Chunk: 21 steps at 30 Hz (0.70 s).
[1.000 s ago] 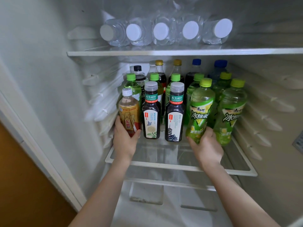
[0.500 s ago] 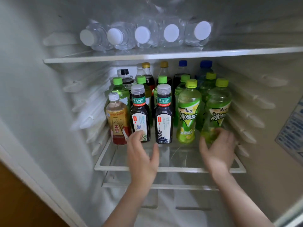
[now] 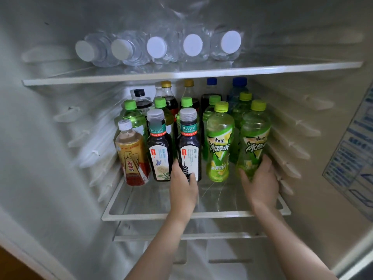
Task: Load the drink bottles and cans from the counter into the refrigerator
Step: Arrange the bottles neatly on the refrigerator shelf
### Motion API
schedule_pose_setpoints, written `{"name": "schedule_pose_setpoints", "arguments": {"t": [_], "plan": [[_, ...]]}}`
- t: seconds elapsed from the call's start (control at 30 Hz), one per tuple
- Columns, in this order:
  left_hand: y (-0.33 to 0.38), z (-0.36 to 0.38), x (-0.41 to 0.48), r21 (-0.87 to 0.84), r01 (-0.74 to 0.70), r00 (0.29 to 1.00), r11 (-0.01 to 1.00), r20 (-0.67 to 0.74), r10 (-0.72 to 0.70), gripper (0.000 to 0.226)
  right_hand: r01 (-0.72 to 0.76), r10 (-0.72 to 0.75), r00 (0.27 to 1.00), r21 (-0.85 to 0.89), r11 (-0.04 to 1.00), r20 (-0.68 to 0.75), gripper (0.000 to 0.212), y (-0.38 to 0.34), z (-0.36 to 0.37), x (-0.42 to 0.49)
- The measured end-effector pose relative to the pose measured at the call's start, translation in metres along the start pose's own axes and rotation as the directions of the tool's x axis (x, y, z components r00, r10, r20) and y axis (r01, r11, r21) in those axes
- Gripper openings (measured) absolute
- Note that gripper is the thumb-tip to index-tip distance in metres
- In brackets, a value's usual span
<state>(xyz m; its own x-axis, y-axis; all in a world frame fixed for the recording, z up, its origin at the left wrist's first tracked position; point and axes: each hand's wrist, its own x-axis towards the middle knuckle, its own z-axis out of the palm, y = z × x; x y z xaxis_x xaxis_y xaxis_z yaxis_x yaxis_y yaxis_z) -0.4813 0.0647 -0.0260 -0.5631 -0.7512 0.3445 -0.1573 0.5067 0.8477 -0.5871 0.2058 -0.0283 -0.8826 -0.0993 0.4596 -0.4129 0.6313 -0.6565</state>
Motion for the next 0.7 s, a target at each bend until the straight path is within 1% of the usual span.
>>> {"name": "schedule_pose_setpoints", "arguments": {"t": [0.13,0.4,0.57,0.7], "plan": [[0.0,0.003,0.001,0.034,0.021,1.0,0.999,-0.004,-0.021,0.048,-0.005,0.005,1.0,-0.014,1.0,-0.002,0.07,0.001,0.0,0.002],[0.001,0.004,-0.001,0.069,0.013,0.999,0.998,-0.03,-0.011,0.048,-0.013,0.013,1.0,-0.031,0.999,-0.004,0.068,-0.002,-0.002,0.001],[0.0,0.001,-0.004,0.051,0.014,0.999,0.999,-0.03,-0.012,0.051,-0.059,0.059,0.998,-0.006,0.998,0.024,0.069,-0.003,-0.004,-0.004],[-0.001,-0.003,-0.01,-0.035,-0.002,0.998,0.999,-0.058,0.0,0.049,-0.067,0.067,0.998,0.092,0.993,0.004,0.067,0.001,-0.01,-0.018]]}}
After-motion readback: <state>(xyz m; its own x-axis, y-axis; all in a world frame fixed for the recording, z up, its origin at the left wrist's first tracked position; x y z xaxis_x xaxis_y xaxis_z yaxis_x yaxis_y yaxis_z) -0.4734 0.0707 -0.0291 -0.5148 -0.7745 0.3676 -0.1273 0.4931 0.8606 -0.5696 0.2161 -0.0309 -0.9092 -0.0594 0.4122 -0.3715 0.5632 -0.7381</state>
